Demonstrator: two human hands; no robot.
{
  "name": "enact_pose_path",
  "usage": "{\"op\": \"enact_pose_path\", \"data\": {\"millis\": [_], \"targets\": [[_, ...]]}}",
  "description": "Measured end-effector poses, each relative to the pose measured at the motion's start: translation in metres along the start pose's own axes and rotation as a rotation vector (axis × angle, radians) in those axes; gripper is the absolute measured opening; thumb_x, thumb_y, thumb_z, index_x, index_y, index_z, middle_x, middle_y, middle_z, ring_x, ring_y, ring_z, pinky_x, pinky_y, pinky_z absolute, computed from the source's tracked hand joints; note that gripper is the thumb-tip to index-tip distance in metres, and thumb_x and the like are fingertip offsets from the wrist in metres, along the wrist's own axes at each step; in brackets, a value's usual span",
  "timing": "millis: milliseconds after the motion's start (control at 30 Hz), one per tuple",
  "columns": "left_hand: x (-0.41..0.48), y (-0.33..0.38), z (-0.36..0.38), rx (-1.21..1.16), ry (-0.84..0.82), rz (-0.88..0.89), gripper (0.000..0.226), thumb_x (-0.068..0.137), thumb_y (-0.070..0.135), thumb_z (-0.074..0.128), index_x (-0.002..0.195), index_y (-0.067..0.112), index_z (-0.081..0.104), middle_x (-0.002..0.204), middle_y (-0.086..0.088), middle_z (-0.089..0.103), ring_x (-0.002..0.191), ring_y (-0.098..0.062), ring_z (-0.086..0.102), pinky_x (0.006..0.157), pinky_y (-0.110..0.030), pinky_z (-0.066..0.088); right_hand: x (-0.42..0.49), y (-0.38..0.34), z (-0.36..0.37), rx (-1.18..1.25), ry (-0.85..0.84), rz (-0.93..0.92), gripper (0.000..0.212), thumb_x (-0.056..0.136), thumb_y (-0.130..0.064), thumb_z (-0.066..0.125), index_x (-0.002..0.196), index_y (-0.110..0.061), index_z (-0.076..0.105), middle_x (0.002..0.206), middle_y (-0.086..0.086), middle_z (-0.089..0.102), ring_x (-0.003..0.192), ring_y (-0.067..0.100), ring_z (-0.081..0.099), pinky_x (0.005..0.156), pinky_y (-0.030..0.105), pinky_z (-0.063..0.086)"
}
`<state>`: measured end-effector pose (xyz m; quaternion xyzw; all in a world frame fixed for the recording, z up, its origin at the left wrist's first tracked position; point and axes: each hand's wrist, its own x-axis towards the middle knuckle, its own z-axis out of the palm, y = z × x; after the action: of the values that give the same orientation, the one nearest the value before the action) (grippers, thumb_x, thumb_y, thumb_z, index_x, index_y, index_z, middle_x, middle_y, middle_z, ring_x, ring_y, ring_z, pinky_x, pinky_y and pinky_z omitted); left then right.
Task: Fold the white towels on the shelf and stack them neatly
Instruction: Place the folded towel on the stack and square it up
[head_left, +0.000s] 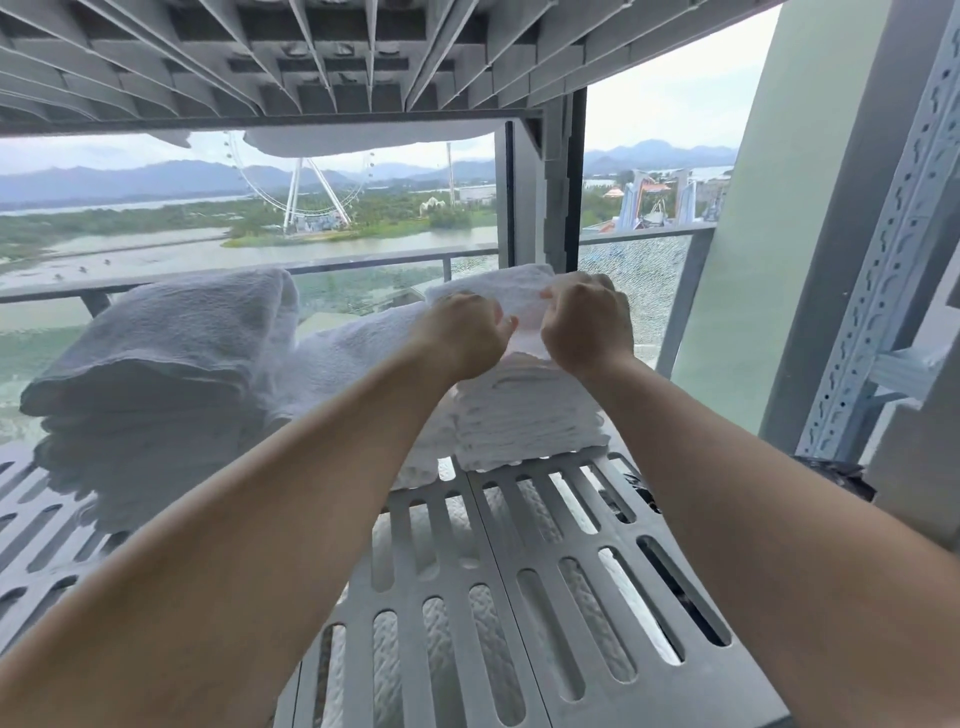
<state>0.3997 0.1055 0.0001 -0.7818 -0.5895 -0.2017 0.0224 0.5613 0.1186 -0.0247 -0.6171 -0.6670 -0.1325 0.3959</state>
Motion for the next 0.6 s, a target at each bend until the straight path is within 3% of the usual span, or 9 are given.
{"op": "enact_pose_path", "data": {"millis": [100,167,233,267,367,433,600], "targets": [[0.018,-0.004,0.008,-0.084,-0.039,-0.065,0.045,0.102,0.040,0.043,0.141,0.020,0.051,0.148,-0.009,0.051,0.136,-0.028,0.045,0.110,-0.043,0.038,0.012,-0.007,0.001,-0.087,-0.156,-0.035,0.041,0.084,0.001,0.040,0.117,-0.006,0.064,0.113,0.016,0.065,0.112,0.034,0.054,0.093,0.039,0.039],[0.021,-0.009,0.016,-0.034,-0.119,-0.101,0.054,0.102,0.039,0.039,0.154,0.024,0.033,0.163,-0.006,0.031,0.151,-0.028,0.024,0.123,-0.053,0.016,0.022,-0.008,0.006,-0.070,-0.205,-0.024,0.042,0.085,0.003,0.038,0.121,-0.002,0.059,0.117,0.016,0.063,0.112,0.034,0.057,0.092,0.038,0.043],[0.018,-0.015,0.025,0.031,-0.179,-0.092,0.058,0.103,0.043,0.029,0.159,0.030,0.020,0.169,-0.001,0.010,0.156,-0.025,0.001,0.123,-0.056,-0.007,0.034,-0.008,0.015,-0.021,-0.272,0.010,0.047,0.089,0.002,0.038,0.134,-0.001,0.051,0.132,0.015,0.058,0.120,0.031,0.057,0.094,0.036,0.046],[0.015,-0.018,0.029,0.044,-0.195,-0.083,0.059,0.103,0.045,0.024,0.160,0.033,0.015,0.169,0.001,0.003,0.156,-0.024,-0.004,0.122,-0.056,-0.010,0.039,-0.008,0.020,-0.007,-0.334,0.027,0.052,0.091,-0.001,0.039,0.143,-0.004,0.045,0.143,0.013,0.052,0.127,0.029,0.053,0.100,0.036,0.044],[0.009,-0.022,0.036,0.087,-0.218,-0.079,0.061,0.103,0.050,0.014,0.161,0.032,0.007,0.169,-0.002,-0.001,0.156,-0.023,-0.006,0.123,-0.053,-0.011,0.043,-0.004,0.038,-0.033,-0.567,0.093,0.059,0.098,-0.020,0.034,0.157,-0.018,0.029,0.164,0.003,0.027,0.147,0.027,0.031,0.120,0.041,0.026],[0.010,-0.024,0.036,0.106,-0.218,-0.083,0.062,0.103,0.052,0.013,0.161,0.031,0.007,0.169,-0.003,0.000,0.156,-0.022,-0.005,0.123,-0.052,-0.011,0.044,0.001,0.050,-0.061,-0.639,0.099,0.059,0.100,-0.031,0.028,0.158,-0.020,0.025,0.167,-0.001,0.018,0.152,0.023,0.021,0.124,0.046,0.015],[0.020,-0.025,0.039,0.085,-0.235,-0.093,0.063,0.103,0.054,0.014,0.161,0.033,0.009,0.169,-0.005,0.003,0.156,-0.024,-0.001,0.123,-0.053,-0.008,0.054,0.007,0.062,-0.060,-0.669,0.137,0.063,0.099,-0.043,0.026,0.158,-0.022,0.021,0.167,-0.005,0.013,0.153,0.020,0.017,0.124,0.050,0.012]]}}
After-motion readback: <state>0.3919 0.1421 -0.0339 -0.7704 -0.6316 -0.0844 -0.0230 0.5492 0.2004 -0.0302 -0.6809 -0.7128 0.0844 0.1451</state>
